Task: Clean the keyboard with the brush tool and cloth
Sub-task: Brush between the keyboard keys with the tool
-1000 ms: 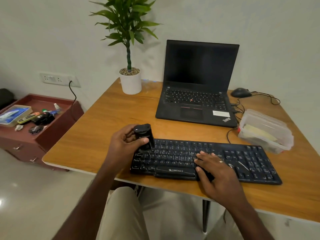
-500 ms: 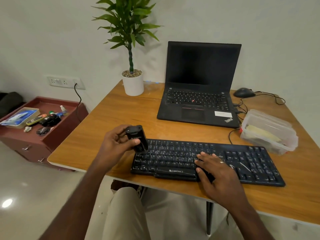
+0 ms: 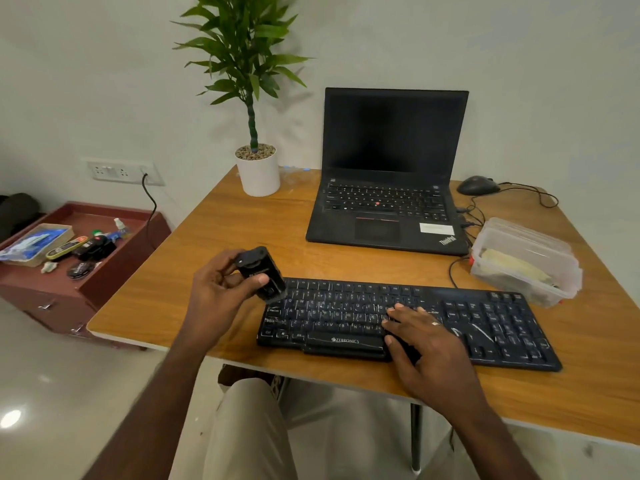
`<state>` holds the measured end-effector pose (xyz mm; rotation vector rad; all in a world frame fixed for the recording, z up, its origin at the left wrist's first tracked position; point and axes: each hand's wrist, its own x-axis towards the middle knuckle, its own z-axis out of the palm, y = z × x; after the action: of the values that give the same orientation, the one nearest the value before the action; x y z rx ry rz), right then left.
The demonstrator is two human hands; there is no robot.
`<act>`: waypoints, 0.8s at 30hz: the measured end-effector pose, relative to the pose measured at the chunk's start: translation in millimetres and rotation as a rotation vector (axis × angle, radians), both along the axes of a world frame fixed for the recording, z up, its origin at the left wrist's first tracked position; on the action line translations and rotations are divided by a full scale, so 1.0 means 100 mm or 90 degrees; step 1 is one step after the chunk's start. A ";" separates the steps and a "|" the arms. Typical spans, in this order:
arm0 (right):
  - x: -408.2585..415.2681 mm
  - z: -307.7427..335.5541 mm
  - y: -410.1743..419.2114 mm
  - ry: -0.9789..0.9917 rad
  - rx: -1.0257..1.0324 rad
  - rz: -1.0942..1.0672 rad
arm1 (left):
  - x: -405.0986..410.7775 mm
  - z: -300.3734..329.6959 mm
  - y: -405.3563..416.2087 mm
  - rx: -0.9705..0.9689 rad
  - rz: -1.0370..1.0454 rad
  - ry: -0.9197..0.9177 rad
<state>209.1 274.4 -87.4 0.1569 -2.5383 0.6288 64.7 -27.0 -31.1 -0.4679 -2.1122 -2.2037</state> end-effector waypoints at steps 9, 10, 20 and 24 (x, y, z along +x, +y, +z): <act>0.00 -0.01 -0.01 0.009 0.005 0.000 | 0.05 0.03 0.47 -0.029 -0.141 -0.019; 0.00 0.00 -0.01 0.008 0.005 0.000 | 0.06 0.04 0.53 -0.012 -0.137 -0.029; 0.00 -0.01 0.00 0.017 0.004 0.004 | -0.02 0.14 0.22 0.008 -0.109 -0.025; 0.00 -0.01 -0.01 0.020 0.000 0.001 | 0.04 0.15 0.42 -0.037 -0.178 -0.045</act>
<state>208.6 273.1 -88.8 0.1684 -2.5079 0.6230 68.2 14.7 -16.5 -0.7406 -2.2750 -2.3370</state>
